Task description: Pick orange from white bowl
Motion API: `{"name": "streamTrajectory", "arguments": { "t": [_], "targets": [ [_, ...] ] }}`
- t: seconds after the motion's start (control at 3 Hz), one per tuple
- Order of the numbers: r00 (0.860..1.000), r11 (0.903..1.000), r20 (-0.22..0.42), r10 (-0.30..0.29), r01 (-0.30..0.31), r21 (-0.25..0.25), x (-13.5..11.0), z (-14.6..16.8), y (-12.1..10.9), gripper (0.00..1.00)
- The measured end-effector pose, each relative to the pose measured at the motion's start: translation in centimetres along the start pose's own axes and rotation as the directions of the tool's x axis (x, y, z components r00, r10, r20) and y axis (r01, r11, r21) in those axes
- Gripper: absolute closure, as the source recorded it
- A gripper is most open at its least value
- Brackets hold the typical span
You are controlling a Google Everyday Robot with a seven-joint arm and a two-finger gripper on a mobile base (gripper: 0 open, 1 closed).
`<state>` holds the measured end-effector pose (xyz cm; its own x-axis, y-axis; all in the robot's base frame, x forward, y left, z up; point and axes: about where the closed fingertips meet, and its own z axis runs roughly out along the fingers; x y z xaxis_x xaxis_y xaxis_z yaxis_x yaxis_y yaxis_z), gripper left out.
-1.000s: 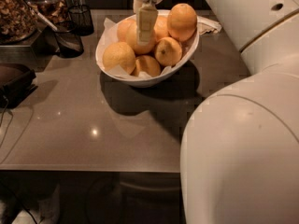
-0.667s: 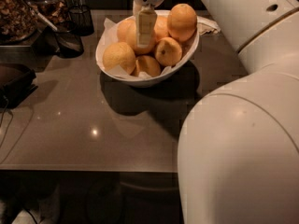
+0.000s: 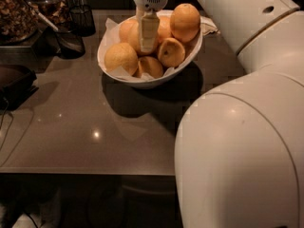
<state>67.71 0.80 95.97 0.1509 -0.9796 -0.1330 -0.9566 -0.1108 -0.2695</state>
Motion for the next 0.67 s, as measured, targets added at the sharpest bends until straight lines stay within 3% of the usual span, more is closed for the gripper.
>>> {"name": "streamTrajectory", "arguments": {
  "t": [0.67],
  "targets": [
    [1.000,0.9985,-0.020,-0.016,0.015,-0.053,0.3,2.5,0.8,0.29]
  ]
}}
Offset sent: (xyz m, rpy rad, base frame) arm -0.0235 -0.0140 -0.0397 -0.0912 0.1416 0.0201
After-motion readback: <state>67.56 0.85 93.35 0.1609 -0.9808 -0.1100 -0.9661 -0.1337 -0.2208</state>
